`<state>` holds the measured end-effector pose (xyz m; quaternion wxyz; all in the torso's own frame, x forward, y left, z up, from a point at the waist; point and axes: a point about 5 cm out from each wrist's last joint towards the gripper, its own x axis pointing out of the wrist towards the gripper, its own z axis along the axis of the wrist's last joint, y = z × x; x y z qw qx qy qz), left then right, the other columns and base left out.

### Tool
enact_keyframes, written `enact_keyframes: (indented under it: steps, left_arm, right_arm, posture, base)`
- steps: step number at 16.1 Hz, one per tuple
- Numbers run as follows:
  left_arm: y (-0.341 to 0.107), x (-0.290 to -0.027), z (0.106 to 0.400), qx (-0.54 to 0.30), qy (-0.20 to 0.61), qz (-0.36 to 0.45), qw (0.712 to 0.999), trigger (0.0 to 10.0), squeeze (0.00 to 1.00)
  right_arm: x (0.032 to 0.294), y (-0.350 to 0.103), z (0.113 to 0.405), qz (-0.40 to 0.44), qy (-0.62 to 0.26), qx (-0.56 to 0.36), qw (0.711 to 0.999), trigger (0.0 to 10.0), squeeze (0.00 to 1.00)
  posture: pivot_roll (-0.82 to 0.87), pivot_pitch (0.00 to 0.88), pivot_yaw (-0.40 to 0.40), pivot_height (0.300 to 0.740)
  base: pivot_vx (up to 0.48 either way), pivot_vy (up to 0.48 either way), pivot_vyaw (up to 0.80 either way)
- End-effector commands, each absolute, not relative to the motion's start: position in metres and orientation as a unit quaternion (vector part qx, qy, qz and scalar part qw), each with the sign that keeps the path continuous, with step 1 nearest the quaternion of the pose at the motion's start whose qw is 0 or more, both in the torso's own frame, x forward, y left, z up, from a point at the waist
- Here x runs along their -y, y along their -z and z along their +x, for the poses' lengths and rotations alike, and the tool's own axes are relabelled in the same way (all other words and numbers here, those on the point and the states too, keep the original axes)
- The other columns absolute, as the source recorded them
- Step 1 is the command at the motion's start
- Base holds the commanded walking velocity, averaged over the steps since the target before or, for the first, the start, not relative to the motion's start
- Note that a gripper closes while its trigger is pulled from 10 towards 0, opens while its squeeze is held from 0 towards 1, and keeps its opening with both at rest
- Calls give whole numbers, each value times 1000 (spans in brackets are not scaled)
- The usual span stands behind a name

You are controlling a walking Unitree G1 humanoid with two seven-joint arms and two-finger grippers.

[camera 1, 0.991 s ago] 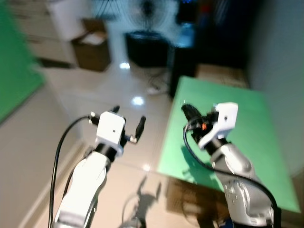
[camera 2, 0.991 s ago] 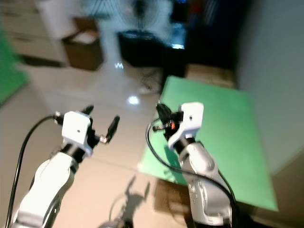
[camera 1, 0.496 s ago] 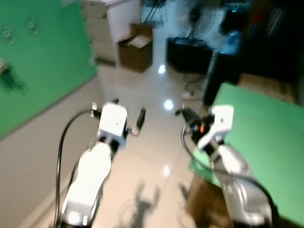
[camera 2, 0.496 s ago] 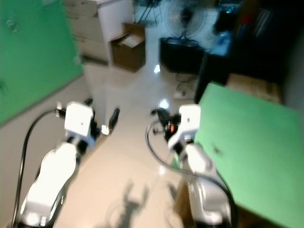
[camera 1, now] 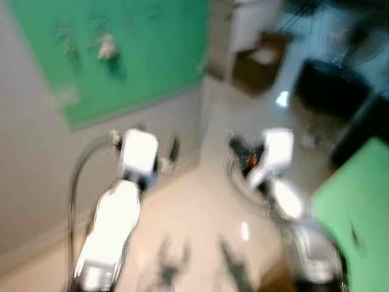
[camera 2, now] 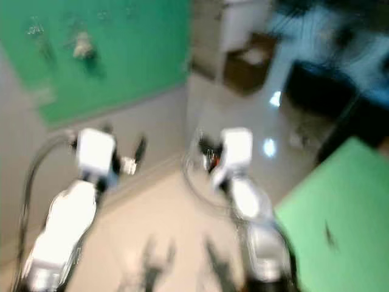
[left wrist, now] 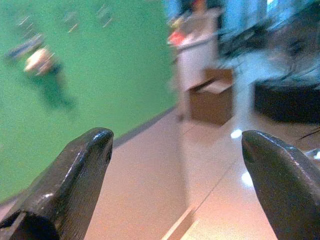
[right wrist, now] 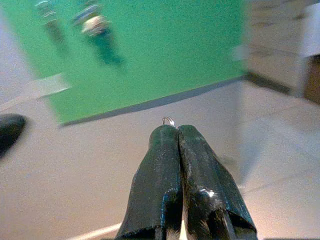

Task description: Hang keys on a hook

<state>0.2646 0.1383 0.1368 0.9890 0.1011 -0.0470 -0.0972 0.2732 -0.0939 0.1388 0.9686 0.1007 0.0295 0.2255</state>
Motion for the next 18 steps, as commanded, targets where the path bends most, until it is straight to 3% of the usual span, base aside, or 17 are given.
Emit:
enact_keyframes:
  steps: [1,8,12,18]
  left_arm:
    - [-141,-131,265,60,104,99,988,10000,0]
    - [-157,-134,272,92,93,84,988,10000,0]
    - [-157,-131,275,94,121,96,983,10000,0]
    - [-151,-135,277,85,139,107,981,10000,0]
  right_arm:
    - [101,-143,276,89,-220,-20,971,10000,0]
    - [109,-140,280,62,-166,-12,984,10000,0]
    - [130,-138,277,81,-89,0,993,10000,0]
    - [144,-136,267,41,-109,1,993,10000,0]
  posture:
    - [62,0,-10,740]
    - [72,0,-16,740]
    - [50,0,27,740]
    - [25,0,49,740]
  base:
    - [0,-379,800]
    - [71,0,114]
    - [414,0,0]
    - [418,0,0]
